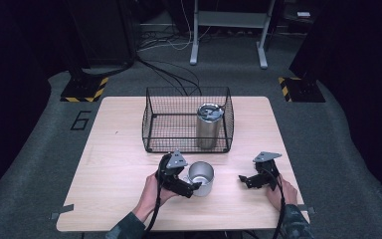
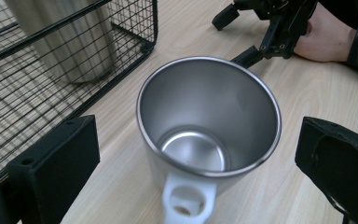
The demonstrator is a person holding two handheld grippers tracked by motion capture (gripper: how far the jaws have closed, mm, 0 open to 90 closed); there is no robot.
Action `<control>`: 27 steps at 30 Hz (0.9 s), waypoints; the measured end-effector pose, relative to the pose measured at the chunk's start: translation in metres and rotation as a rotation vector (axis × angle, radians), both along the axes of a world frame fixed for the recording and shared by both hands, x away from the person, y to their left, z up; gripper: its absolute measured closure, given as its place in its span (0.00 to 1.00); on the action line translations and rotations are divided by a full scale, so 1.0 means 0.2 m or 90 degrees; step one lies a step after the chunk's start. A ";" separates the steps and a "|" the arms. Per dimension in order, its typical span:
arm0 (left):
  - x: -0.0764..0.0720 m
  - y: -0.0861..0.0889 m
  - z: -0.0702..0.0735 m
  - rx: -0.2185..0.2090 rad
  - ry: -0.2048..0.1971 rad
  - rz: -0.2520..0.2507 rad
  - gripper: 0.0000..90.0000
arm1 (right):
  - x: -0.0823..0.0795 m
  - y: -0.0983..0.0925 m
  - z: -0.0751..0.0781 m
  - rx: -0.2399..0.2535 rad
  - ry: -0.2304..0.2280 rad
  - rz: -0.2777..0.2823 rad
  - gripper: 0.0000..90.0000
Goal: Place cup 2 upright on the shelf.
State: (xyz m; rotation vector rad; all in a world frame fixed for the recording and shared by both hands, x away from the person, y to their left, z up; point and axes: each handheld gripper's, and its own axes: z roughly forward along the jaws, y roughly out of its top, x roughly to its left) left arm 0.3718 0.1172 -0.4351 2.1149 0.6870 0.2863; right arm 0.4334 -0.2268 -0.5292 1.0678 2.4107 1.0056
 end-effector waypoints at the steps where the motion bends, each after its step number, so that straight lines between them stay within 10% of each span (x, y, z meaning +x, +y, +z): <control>1: 0.00 -0.01 0.00 0.005 -0.001 -0.001 0.00 | 0.00 0.00 0.00 0.000 0.000 -0.001 0.00; 27: 0.06 -0.16 -0.11 0.034 -0.008 -0.010 0.05 | 0.00 0.00 0.00 0.002 0.001 -0.005 0.00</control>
